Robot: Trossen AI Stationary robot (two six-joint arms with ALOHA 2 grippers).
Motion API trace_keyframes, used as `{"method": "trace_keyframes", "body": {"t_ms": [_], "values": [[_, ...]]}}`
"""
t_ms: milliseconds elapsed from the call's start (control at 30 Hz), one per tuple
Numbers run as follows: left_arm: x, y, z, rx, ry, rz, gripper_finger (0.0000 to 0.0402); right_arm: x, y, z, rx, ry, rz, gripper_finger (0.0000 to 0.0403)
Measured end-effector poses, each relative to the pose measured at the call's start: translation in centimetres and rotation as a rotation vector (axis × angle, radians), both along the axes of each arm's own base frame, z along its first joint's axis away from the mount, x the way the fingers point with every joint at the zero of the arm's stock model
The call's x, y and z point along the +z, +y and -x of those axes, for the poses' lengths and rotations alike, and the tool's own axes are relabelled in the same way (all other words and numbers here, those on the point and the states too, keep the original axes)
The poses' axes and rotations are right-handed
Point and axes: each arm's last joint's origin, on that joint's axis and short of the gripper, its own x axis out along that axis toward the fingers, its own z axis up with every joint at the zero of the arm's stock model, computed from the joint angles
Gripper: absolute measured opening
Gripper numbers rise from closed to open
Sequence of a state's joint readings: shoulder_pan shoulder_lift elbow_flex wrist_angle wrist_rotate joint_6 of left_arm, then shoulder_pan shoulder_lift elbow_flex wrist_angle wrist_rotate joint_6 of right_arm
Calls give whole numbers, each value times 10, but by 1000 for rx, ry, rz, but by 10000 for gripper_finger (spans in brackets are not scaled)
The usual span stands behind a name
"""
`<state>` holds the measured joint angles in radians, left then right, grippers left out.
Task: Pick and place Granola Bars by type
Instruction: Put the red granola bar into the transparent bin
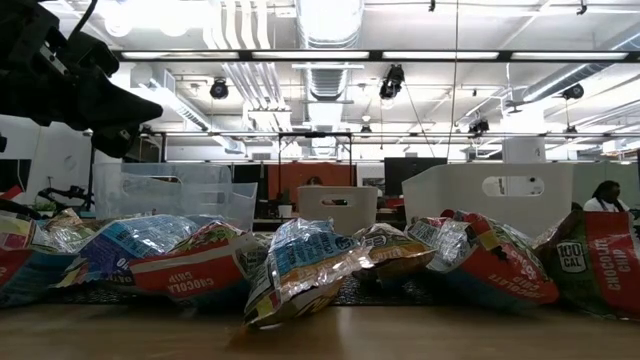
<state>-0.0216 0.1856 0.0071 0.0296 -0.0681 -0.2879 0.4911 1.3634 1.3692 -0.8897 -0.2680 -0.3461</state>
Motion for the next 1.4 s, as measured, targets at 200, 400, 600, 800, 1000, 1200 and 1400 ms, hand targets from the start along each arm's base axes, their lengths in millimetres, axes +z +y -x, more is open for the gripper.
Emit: {"method": "trace_keyframes", "body": {"t_ms": [200,400,600,800,1000,1200,1400], "values": [[0,0,0,0,0,0,0,9,3,-5,25,26,31,8],[0,0,0,0,0,0,0,18,8,-10,147,77,52,8],[0,0,0,0,0,0,0,7,15,-21,191,124,60,8],[0,0,0,-1,0,0,0,-9,20,-35,242,132,109,8],[0,0,0,-1,0,0,0,-20,15,-56,199,108,217,8],[0,0,0,0,0,0,0,-22,10,-73,202,60,303,8],[0,0,0,0,0,0,0,-39,9,-78,321,43,385,8]]}}
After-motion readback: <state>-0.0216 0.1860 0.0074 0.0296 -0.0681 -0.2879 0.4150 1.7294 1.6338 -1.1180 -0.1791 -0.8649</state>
